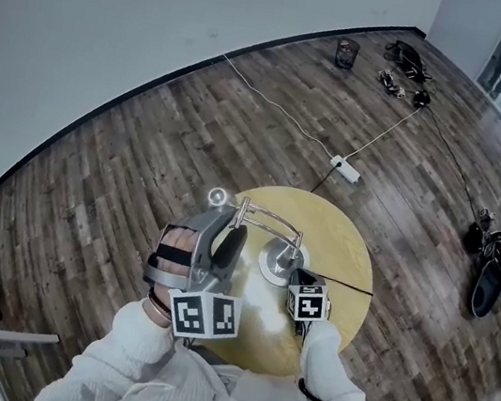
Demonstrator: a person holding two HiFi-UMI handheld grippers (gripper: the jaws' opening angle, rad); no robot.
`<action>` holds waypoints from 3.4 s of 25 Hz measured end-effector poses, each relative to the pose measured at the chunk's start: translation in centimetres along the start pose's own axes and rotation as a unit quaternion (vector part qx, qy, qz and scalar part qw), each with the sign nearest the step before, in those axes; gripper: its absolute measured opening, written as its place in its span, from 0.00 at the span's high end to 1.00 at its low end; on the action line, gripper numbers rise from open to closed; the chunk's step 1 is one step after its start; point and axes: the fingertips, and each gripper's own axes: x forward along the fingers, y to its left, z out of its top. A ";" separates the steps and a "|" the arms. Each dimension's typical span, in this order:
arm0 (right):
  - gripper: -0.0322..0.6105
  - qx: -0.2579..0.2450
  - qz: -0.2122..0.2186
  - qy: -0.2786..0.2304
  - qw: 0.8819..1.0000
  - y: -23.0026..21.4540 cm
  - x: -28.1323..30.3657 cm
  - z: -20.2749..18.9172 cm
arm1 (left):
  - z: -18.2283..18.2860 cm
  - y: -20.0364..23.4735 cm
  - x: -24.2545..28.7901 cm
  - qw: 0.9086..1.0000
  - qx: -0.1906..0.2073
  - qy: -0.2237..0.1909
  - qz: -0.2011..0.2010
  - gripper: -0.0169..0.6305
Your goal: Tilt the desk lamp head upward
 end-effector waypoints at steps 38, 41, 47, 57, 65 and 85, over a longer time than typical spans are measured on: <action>0.94 0.116 -0.005 -0.228 0.967 7.6 -15.4 0.4 | -4.0 -20.5 -7.5 0.786 -0.591 -0.010 -0.180 0.97; 0.94 0.115 -0.011 -0.234 0.965 9.4 -17.3 -0.9 | -4.2 -20.8 -10.2 0.785 -0.591 -0.013 -0.183 0.97; 0.94 0.130 -0.043 -0.249 0.959 12.6 -22.0 -5.6 | -3.7 -21.8 -16.9 0.800 -0.567 -0.041 -0.192 0.97; 0.94 0.162 -0.065 -0.241 0.955 21.9 -29.4 -15.1 | -6.8 -24.7 -30.2 0.797 -0.569 -0.037 -0.201 0.97; 0.94 0.144 -0.058 -0.257 0.954 24.9 -33.1 -15.6 | -6.0 -24.7 -34.5 0.789 -0.584 -0.047 -0.184 0.97; 0.94 0.103 -0.042 -0.283 0.953 25.2 -35.4 -14.1 | -4.3 -24.7 -35.1 0.796 -0.578 -0.049 -0.171 0.97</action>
